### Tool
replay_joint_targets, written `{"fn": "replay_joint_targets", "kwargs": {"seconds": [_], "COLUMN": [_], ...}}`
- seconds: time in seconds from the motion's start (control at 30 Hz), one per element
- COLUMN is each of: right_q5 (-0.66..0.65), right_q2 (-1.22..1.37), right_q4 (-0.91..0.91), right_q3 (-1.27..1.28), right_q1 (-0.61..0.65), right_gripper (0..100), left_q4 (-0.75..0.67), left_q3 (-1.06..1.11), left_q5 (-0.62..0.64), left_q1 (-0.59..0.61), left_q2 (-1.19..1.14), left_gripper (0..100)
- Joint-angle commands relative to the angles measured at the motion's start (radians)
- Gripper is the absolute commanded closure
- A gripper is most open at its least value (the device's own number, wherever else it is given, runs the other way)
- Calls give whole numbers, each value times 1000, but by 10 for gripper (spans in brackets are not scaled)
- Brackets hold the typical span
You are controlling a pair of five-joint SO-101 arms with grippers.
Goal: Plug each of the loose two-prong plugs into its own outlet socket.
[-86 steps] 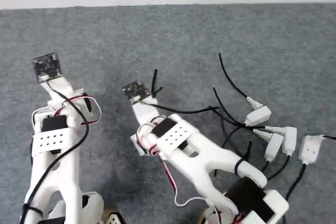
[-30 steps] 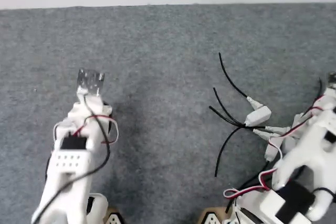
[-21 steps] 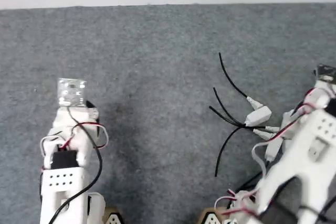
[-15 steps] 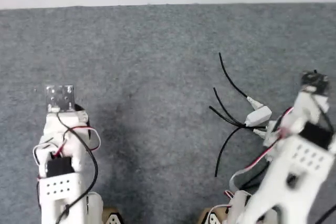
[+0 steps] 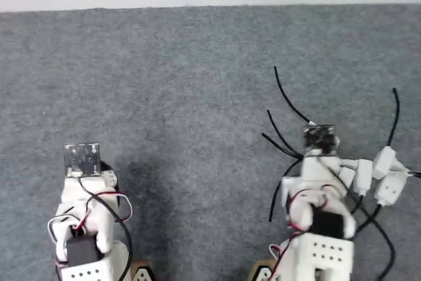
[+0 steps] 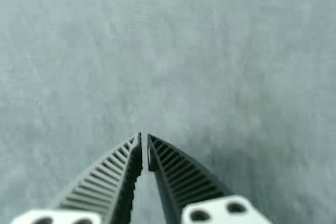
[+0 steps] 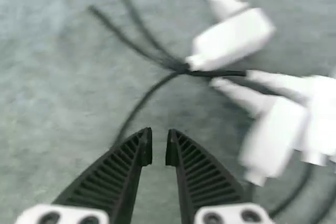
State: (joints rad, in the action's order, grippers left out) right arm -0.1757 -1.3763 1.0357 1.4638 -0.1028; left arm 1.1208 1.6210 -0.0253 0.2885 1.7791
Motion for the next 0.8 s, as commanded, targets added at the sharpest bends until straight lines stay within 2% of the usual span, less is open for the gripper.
{"fn": "replay_joint_targets", "kwargs": {"seconds": [0.0,0.4,0.67,0.77], "right_q5": [20,20,20,17], "right_q2": [-97,-438,-424,-424], "right_q4": [-18,228,266,266], "right_q3": [78,219,219,219], "right_q1": [88,124,124,119], "right_gripper": [955,956,958,958], "left_q4": [21,15,25,100], "left_q3": [-25,58,65,65], "left_q5": [-8,-11,-11,-11], "left_q1": [11,2,2,0], "left_q2": [5,5,0,3], "left_gripper": [987,987,987,987]}}
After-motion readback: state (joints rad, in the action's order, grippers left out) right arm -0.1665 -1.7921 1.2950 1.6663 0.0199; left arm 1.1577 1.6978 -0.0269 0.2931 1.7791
